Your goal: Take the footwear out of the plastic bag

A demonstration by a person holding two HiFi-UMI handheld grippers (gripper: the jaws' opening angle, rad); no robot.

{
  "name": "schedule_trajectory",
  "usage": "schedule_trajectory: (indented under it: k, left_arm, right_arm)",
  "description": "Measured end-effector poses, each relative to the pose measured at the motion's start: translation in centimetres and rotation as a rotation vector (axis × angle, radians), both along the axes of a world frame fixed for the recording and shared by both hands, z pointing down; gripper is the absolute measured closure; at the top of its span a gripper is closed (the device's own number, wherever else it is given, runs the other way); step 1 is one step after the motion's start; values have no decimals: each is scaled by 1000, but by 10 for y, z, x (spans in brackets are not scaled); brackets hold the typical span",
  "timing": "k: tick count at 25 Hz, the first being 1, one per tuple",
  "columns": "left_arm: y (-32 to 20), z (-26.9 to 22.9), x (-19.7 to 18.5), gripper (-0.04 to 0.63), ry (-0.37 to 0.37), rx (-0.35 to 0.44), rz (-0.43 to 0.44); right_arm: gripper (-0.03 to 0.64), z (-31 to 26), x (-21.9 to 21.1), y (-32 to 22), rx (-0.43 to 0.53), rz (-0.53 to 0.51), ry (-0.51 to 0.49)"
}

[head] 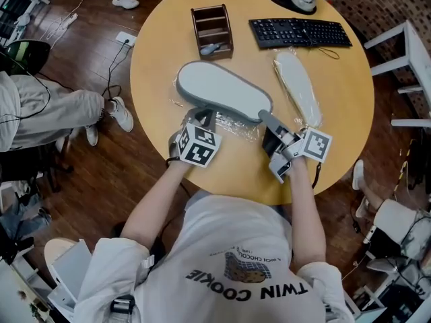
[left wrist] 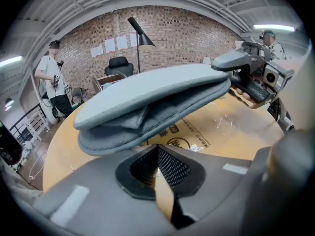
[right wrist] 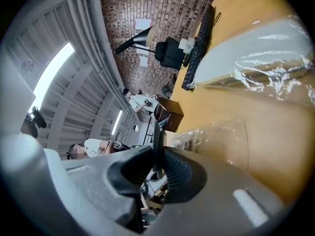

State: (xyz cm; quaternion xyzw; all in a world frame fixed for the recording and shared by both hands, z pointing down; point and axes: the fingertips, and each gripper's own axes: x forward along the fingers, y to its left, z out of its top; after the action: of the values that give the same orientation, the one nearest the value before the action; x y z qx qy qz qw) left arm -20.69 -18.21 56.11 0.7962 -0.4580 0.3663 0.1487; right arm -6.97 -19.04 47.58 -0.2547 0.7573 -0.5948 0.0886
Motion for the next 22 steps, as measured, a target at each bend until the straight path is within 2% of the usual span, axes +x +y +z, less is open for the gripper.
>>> schedule_trajectory:
  k: [3, 8, 11, 15, 22]
  left_arm:
    - [0, 0, 0, 597, -4, 6, 6]
    - [3, -3, 1, 597, 4, 16, 26]
    - [6, -12, -2, 597, 51, 31, -4]
    - [12, -26, 0, 597, 106, 49, -29]
    - [18, -49, 22, 597, 175, 84, -31]
  right_arm:
    - [554, 14, 1, -4, -16, 13, 55]
    - [551, 35, 8, 1, -83, 56, 225]
    - [548, 33, -2, 1, -8, 26, 264]
    - [535, 39, -2, 4, 80, -31, 464]
    - [489, 46, 4, 2, 193, -66, 735]
